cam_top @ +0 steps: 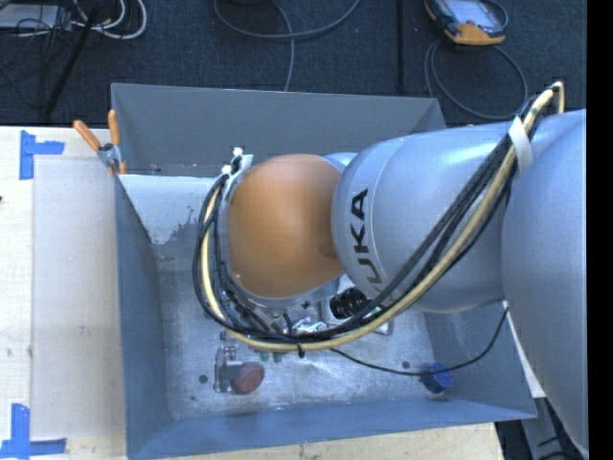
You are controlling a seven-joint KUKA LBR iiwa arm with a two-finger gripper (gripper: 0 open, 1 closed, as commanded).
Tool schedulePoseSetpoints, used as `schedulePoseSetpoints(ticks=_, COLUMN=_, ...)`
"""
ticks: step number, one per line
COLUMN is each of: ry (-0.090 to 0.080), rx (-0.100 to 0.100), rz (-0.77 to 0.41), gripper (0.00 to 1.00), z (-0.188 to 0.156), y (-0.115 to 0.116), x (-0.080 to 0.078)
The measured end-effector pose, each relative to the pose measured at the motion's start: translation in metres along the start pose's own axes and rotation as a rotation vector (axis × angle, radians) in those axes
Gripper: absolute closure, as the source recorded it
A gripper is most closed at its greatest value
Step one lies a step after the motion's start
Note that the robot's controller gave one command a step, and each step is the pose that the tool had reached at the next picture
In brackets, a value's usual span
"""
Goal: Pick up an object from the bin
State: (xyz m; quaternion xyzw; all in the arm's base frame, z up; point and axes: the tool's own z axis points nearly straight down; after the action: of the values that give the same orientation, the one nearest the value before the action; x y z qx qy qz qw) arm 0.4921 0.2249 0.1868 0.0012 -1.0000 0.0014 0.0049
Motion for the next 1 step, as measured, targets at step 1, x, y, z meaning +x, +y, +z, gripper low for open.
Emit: schedulePoseSetpoints(ticks=1, ry=-0.003, rx=0.0, rz=-0.259, gripper=0.0, z=0.0521, y=0.0217, x=0.0188)
